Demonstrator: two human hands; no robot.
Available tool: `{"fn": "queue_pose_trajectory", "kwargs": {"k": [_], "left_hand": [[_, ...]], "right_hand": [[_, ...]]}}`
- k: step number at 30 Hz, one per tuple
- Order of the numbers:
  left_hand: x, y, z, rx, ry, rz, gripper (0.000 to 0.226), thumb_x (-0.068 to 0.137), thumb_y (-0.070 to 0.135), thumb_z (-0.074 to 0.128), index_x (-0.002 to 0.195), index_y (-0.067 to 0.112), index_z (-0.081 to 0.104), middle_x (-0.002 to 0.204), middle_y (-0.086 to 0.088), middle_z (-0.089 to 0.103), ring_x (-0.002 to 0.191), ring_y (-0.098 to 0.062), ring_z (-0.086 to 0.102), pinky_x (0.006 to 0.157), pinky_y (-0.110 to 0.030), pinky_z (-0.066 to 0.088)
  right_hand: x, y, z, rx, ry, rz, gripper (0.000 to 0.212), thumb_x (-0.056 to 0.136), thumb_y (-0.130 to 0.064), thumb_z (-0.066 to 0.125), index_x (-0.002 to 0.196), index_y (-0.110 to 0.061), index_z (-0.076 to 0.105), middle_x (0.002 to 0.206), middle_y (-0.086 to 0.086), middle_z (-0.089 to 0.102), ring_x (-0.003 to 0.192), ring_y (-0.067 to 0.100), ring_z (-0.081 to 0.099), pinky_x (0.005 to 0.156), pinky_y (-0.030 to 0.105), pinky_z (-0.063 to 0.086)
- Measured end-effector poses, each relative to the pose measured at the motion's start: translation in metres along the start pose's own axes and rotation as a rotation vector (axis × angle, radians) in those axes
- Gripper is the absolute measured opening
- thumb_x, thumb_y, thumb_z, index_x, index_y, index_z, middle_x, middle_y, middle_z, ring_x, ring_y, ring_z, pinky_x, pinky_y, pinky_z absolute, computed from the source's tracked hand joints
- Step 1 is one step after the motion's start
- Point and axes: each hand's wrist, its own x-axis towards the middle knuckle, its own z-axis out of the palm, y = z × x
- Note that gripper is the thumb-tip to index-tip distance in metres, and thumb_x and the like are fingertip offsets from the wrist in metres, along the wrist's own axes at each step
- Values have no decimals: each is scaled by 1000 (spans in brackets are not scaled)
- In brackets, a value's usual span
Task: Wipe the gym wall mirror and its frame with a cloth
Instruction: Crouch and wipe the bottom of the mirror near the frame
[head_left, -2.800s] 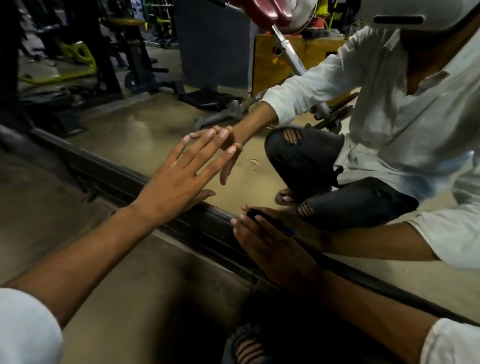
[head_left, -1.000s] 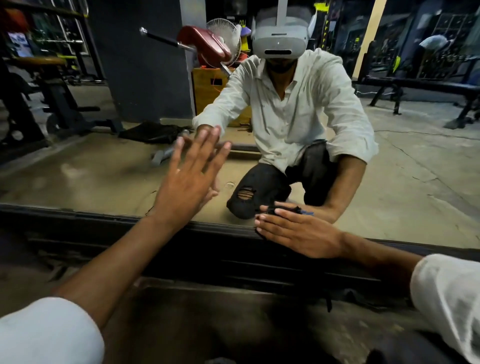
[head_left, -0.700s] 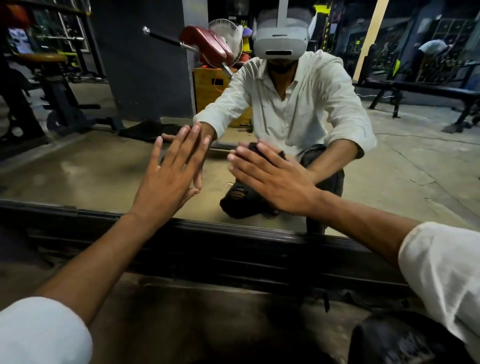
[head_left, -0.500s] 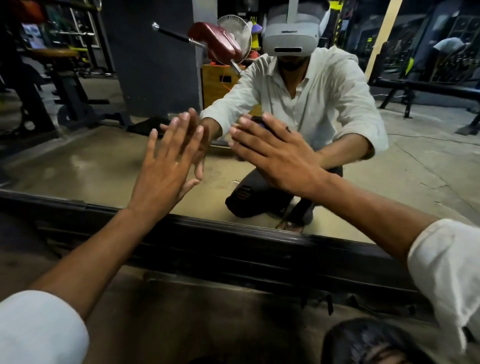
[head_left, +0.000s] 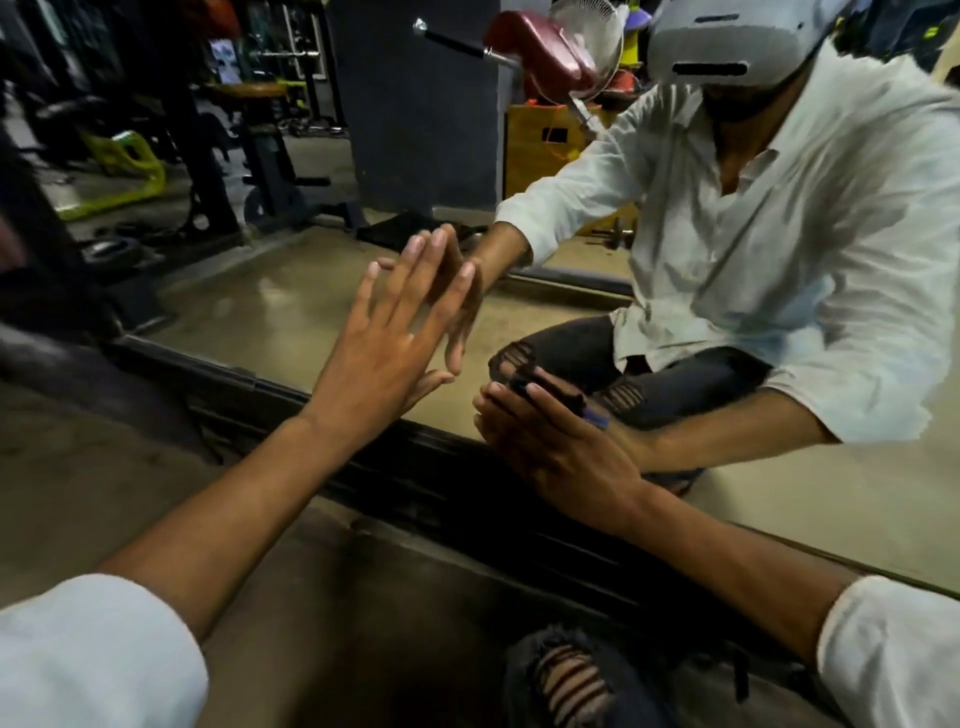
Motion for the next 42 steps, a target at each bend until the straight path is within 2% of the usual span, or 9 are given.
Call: {"fn": "queue_pose_trajectory", "kwargs": {"k": [9,12,15,22,26,30,32,37,42], "left_hand": [[-12,-4,22,-92,38,-9,115,90,53,79,170,13,7,174,-26,3,164,-38,0,126,-72,16],[-12,-11,24,-87,33,16,112,93,53,76,170,14,5,174,-25,2,164,-39,1,125,-74,17],[-12,-20,26,-87,32,69,108,96,51,73,171,18,2,174,-22,2,164,-37,-1,125,-74,16],[-12,-34,28,39,18,157,115,93,58,73,171,18,-2,174,-19,-11,164,-34,-4,124,-71,21],[-9,-72,28,105,69,219,117,93,60,71,171,13,-2,177,-14,-12,164,-30,-1,123,-73,23],[-5,-96,37,116,90,216,121,90,63,72,171,12,-1,178,-13,-2,164,-30,3,118,-80,23],[-4,-97,41,137,119,243,119,91,65,68,171,10,-1,177,-14,0,164,-31,6,116,-80,27],[-5,-100,44,157,168,280,121,87,71,66,171,9,4,178,-15,-4,164,-32,7,116,-78,29],[-5,-100,52,161,196,321,120,87,72,64,171,9,4,179,-15,0,165,-32,8,121,-78,18]], "right_hand": [[-10,-40,20,141,-3,-67,57,107,-15,40,162,-3,31,169,20,30,158,37,23,131,53,4],[-9,-49,20,191,-35,-55,55,109,-16,28,163,-4,30,170,20,26,159,37,20,132,52,7],[-4,-57,26,243,-51,-43,58,109,-21,42,163,-4,28,171,20,25,160,39,19,131,52,6],[24,-70,28,435,-61,-60,51,110,-21,31,158,-6,42,165,17,39,157,37,29,130,52,14],[53,-51,13,504,45,63,41,112,-15,43,152,-6,53,160,15,48,154,32,36,129,50,23],[92,0,-5,398,235,191,41,117,-21,30,151,-9,50,159,14,45,159,24,21,132,41,9],[102,-4,-1,334,196,160,39,116,-18,35,151,-10,51,158,12,46,160,23,20,132,40,8],[81,-26,0,72,-70,-244,40,111,-4,40,147,-6,56,157,15,52,150,32,42,132,51,10],[96,29,-28,-11,22,97,49,116,-12,20,165,-7,26,174,15,17,161,32,14,130,48,12]]}}
